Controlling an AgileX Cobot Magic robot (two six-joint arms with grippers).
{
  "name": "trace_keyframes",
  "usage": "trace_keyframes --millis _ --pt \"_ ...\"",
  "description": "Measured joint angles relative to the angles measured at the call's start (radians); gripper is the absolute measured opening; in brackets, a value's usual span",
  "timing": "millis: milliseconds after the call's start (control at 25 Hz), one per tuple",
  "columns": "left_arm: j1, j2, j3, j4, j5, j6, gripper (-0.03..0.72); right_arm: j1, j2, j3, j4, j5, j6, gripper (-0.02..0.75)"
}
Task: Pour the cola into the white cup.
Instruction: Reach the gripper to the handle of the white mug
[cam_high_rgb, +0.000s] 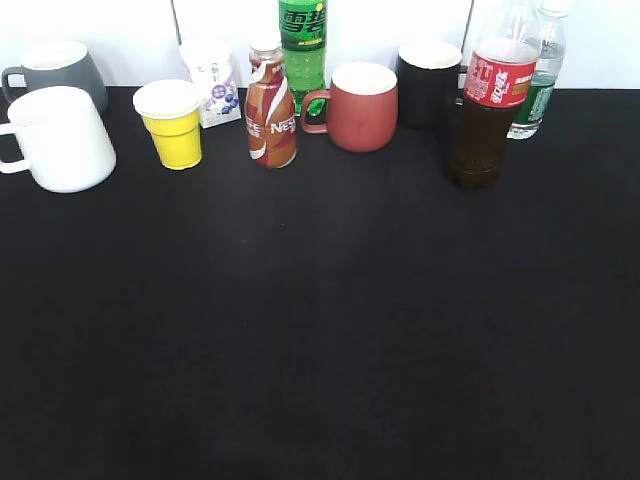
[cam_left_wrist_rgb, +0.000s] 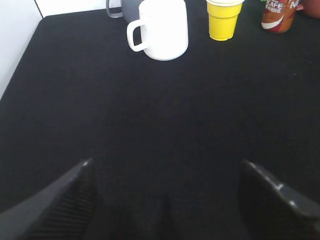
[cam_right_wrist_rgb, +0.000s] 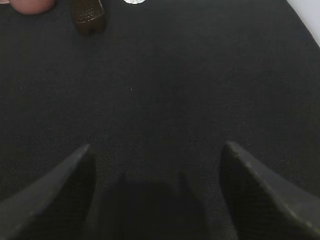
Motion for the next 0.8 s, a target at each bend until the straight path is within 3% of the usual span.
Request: trace_keyframes --millis 80,160,240,480,640,800 --pt "0.000 0.000 0.000 0.000 0.000 0.000 0.634 0.000 0.000 0.000 0.000 0.000 0.000 0.586" --pt "0.000 0.000 0.000 -0.001 -0.001 0.000 0.543 0.000 0.000 0.000 0.000 0.000 0.000 0.586" --pt "0.000 0.001 -0.020 -0.007 -0.068 0.000 0.511 0.000 0.000 0.000 0.000 0.000 0.000 0.586" --pt "0.000 0.318 0.040 0.028 -0.869 0.000 0.507 0.000 0.000 0.000 0.000 0.000 0.000 0.586" --pt "0.000 0.747 0.150 0.028 -1.333 0.000 0.503 0.000 0.000 0.000 0.000 0.000 0.000 0.586" --pt "0.000 1.184 0.154 0.016 -1.655 0.000 0.503 0.000 0.000 0.000 0.000 0.000 0.000 0.586"
